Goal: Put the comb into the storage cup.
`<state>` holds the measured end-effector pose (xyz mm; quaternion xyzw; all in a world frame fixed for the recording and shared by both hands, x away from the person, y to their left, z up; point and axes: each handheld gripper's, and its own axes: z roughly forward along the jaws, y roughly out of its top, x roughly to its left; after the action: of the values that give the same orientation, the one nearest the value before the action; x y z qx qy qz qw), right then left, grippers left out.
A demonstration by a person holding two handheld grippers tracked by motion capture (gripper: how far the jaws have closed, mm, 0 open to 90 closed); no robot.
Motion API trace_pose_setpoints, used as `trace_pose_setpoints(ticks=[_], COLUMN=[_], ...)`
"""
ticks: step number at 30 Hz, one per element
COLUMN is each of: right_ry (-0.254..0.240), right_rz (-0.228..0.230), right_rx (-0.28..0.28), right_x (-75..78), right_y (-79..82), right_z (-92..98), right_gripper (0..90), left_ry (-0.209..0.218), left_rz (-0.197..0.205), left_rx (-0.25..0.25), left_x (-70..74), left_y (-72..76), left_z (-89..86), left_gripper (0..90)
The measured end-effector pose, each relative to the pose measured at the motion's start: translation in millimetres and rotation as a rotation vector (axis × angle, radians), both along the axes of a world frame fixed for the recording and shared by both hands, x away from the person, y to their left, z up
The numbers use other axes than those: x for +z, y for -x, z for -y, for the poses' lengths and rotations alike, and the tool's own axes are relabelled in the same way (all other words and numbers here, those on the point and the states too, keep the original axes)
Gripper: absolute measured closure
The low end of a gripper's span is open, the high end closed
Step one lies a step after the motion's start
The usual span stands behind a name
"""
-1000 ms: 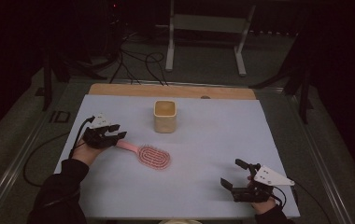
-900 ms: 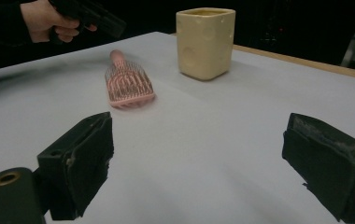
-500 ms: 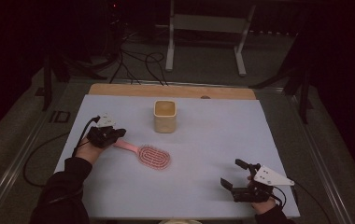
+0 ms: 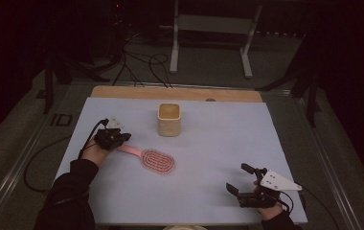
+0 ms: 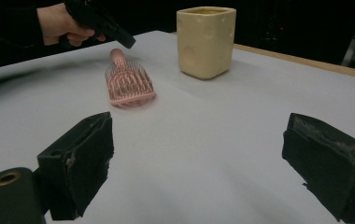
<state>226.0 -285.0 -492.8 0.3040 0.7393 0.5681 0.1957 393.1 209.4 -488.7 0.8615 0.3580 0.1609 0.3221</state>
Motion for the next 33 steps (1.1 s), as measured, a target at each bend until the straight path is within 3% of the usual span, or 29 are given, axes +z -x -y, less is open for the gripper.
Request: trace_pose_setpoints(ticks=[4, 11, 22, 33], right_ry=[-0.002, -0.006, -0.006, -0.005], right_rz=[0.0, -0.001, -0.006, -0.004], right_rx=[0.001, 0.0, -0.003, -0.004], right_x=[0.0, -0.1, -0.4, -0.3], right_y=[-0.1, -0.2, -0.5, -0.5], right_z=[0.3, 0.4, 1.1, 1.2], right_gripper=[8.9, 8.9, 8.9, 8.9], left_ry=[-0.037, -0.065, -0.09, -0.086], left_rz=[-0.022, -0.037, -0.054, -0.053], left_rx=[-0.014, -0.016, -0.017, -0.018], left_x=[-2.3, -5.8, -12.6, -10.7], left_y=[-3.0, -5.2, -5.2, -0.4], left_z=[3.0, 6.7, 5.7, 2.8], left_gripper=[90.0, 90.0, 90.0, 90.0])
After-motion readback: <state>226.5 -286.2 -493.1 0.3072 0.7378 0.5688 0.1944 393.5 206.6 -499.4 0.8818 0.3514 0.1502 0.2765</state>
